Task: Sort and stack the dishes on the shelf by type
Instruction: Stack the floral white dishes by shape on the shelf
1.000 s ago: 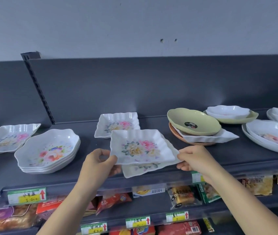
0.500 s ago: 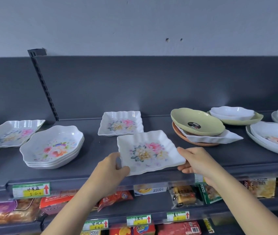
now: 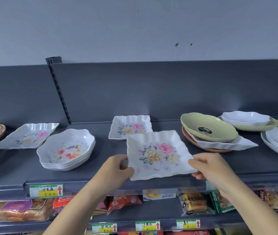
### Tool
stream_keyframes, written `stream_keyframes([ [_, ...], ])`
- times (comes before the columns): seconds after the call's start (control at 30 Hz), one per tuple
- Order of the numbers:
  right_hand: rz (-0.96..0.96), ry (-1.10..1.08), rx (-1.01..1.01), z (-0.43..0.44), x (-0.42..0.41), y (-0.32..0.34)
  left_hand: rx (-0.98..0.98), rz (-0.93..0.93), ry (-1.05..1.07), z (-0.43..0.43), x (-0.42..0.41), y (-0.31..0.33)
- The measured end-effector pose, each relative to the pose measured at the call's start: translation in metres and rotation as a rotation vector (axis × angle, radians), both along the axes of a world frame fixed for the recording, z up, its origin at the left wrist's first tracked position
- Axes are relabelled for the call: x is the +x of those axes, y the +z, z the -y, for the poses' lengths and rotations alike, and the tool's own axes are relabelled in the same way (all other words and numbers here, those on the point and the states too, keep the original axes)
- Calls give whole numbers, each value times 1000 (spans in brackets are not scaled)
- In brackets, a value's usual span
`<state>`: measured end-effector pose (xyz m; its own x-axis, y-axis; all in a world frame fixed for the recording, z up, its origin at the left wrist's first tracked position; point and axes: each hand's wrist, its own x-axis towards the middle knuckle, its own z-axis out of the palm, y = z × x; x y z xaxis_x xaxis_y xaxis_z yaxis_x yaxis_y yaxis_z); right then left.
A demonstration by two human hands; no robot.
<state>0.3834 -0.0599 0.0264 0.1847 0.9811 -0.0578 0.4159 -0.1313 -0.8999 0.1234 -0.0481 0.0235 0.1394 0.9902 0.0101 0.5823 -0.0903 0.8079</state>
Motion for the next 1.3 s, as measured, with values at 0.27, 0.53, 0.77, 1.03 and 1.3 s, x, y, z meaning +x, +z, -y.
stream_keyframes([
  [0.27, 132, 35, 158, -43, -27, 16, 114, -77, 11, -48, -32, 36],
  [0.53, 273, 58, 132, -123, -73, 9, -76, -373, -48, -139, -66, 50],
  [0.77, 386, -28, 71, -165, -89, 1, -127, -513, -45, -187, -61, 47],
  [1.03, 502, -46, -9, -170, -93, -25, -222, -701, -204, -198, -63, 29],
  [1.3, 318, -17, -88, -166, -88, -30, -176, -805, -220, -188, -54, 30],
])
